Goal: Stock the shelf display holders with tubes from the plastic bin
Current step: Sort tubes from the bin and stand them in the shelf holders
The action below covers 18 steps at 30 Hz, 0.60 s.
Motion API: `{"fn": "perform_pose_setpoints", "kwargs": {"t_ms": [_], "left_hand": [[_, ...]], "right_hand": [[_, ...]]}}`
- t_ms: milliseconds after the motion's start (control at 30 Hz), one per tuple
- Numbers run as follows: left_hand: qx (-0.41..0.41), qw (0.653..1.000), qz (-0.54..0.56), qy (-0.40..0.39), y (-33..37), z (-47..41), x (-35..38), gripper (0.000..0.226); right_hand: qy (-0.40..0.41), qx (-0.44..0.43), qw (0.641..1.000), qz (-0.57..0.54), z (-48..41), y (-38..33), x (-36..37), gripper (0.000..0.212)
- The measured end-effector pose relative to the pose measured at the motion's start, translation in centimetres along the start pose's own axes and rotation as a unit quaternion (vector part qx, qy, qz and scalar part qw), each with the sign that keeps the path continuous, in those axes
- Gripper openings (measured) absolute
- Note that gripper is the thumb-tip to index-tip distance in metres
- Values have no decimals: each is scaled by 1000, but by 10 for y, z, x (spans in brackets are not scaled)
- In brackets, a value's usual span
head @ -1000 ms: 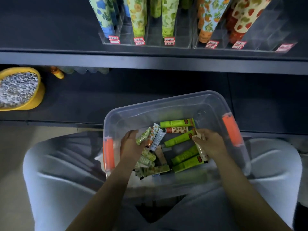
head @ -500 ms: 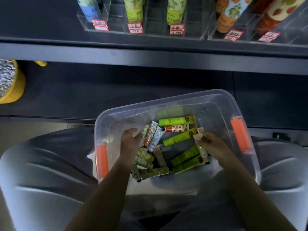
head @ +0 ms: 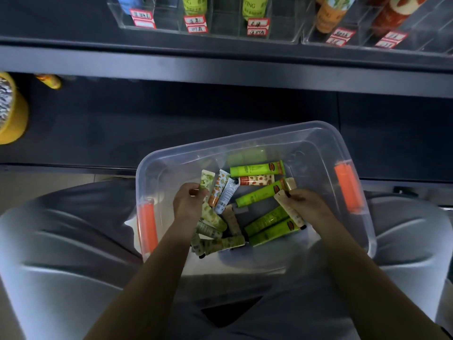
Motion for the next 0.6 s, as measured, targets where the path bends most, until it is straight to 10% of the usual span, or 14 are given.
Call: {"fn": "perform_pose_setpoints", "kwargs": {"t_ms": [600], "left_hand": [[26, 974, 186, -131, 4, 42, 4, 18]], "right_hand": [[-34, 6, 997, 71, -11, -8, 11, 22]]}}
Point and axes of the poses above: each hand's wrist, its own z-axis away from the middle knuckle, its own x-axis out of the palm, y = z × x, the point moved 1 cm from there along -z, towards the middle knuckle, and after that the axes turned 11 degrees about -y, right-handed, at the moved point
